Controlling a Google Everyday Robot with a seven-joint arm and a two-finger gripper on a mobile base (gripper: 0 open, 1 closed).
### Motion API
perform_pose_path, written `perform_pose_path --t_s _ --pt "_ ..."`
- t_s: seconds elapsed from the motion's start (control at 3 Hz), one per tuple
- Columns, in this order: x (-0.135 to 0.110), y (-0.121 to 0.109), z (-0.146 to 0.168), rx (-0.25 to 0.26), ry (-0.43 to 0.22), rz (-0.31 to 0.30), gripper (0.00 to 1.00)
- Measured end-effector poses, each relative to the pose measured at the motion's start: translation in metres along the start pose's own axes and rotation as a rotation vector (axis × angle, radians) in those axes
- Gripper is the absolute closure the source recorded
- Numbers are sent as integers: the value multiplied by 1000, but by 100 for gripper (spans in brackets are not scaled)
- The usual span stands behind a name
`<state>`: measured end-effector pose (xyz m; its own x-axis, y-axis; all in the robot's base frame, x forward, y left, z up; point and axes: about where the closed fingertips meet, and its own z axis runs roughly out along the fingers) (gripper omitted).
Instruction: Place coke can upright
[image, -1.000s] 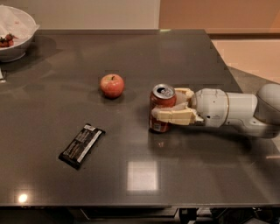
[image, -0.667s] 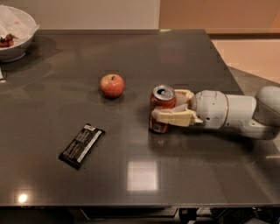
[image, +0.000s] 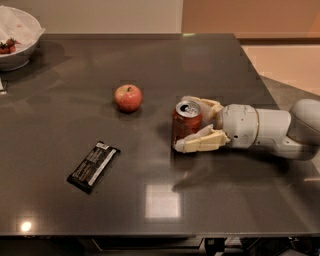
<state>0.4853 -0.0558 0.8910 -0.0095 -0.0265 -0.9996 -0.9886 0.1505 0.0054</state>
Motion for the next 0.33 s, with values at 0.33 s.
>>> perform_pose_path --t_s 0.33 --pt "0 0 0 0 0 0 0"
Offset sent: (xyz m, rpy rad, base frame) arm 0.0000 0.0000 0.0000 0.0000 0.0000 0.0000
